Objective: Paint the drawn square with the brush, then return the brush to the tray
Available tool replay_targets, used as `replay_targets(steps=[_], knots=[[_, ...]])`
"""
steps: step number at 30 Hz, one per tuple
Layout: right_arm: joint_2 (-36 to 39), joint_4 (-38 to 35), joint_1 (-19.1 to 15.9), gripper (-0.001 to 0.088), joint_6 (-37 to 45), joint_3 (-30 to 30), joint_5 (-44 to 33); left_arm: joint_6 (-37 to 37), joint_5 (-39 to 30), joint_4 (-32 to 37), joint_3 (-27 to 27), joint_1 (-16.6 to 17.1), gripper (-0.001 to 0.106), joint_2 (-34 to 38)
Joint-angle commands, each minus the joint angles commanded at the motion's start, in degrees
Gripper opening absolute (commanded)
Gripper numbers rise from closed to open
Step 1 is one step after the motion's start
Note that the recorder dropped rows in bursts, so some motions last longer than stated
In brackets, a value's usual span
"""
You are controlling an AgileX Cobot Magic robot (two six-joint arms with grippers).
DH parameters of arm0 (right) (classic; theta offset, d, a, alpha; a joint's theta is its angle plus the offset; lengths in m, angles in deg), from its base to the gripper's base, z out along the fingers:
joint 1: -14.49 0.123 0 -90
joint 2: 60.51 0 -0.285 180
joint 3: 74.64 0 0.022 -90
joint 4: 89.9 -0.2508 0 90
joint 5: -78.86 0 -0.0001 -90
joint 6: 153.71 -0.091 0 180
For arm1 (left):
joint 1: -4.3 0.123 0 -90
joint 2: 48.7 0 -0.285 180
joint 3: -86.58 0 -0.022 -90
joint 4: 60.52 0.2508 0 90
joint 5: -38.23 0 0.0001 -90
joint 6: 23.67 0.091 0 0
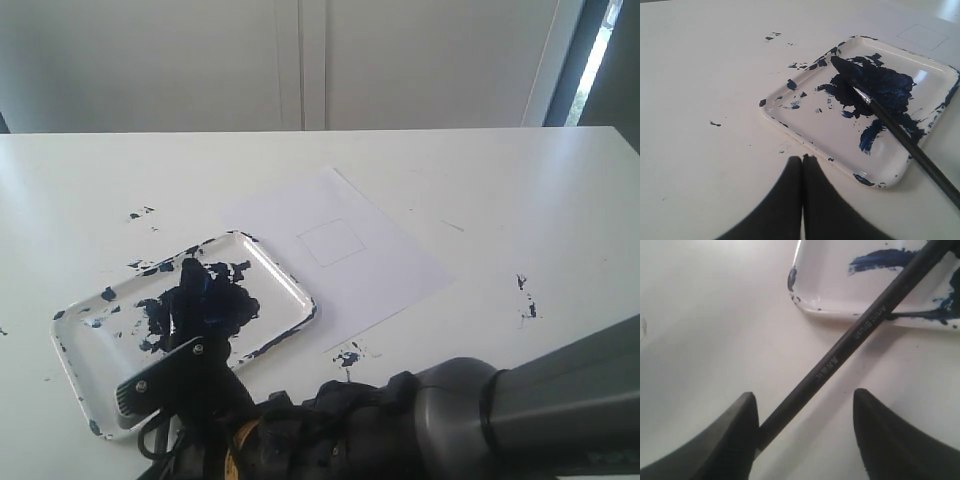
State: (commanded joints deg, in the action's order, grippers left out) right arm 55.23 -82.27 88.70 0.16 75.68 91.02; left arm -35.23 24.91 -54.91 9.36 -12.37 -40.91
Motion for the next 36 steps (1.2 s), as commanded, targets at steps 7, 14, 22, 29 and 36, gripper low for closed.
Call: replay_targets(steps=[7,14,22,29,36], knots=[[1.8,-0.2,0.0,0.0489,0.0,0.7,-0.1,0.0,0.0,0.0,0.0,0.0,0.000,0.0],[1.8,-0.2,0.0,0.0378,0.0,1.0,-0.2,0.0,0.0,0.0,0.0,0.0,0.000,0.0],[1.8,-0.2,0.0,0.0338,0.0,1.1,-0.1,0.0,0.0,0.0,0.0,0.0,0.000,0.0],[-0.2,-0.2,0.0,0.0024,0.4,2.5,-0.3,0.0,0.0,0.0,0.0,0.0,0.000,0.0],[-6.6,-0.2,0.0,0.0000,6.7,3.4,-2.9,0.0,0.0,0.0,0.0,0.0,0.000,0.0]])
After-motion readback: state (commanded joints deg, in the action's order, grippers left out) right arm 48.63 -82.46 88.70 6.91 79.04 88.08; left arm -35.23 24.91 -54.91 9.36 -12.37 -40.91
